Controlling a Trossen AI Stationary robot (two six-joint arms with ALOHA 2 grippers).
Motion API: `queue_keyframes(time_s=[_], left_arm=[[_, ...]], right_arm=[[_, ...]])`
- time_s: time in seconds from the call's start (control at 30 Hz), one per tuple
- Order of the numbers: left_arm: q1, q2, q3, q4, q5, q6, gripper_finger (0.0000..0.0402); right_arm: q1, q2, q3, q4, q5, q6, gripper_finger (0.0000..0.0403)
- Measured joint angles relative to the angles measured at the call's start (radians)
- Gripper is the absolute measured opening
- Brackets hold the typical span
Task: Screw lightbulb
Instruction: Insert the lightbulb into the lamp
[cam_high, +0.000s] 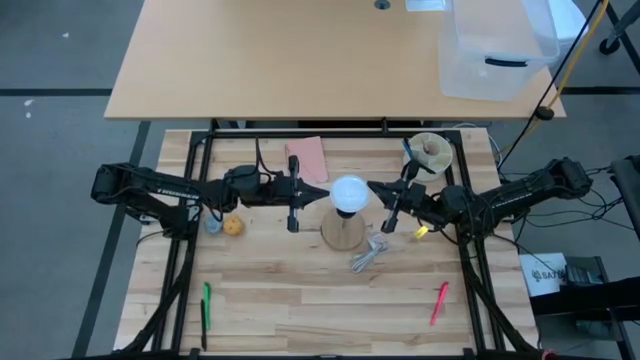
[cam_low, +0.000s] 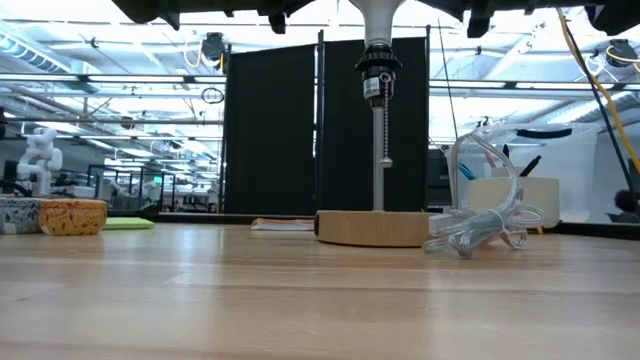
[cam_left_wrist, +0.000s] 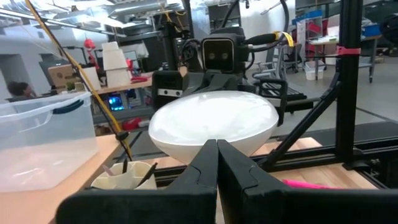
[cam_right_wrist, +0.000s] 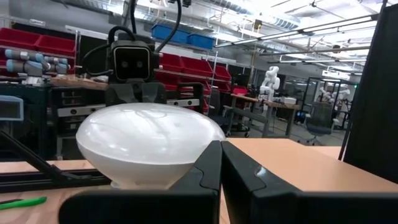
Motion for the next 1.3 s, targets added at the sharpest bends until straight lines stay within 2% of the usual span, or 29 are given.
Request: queue_keyframes(time_s=[0.37,0.67,1.1,1.3], left_arm=[[0.003,0.002,0.0,-0.001,-0.002,0.0,0.0],[0.031,0.064,0.003,0.051,-0.024,-0.034,0.0],[0.061,0.075,0.002,0.047,0.007,-0.041,0.0],[0.055,0.048,0.001,0.025,0.02,0.0,0.0]], right_arm=[[0.032,0.0,0.0,-0.007,0.016,-0.003,0.0],[0.054,0.001,0.001,-0.009,0.014,-0.002,0.0],[0.077,0.004,0.0,-0.059,0.037,0.019,0.0],[0.095,0.004,0.0,-0.057,0.12,-0.004,0.0]])
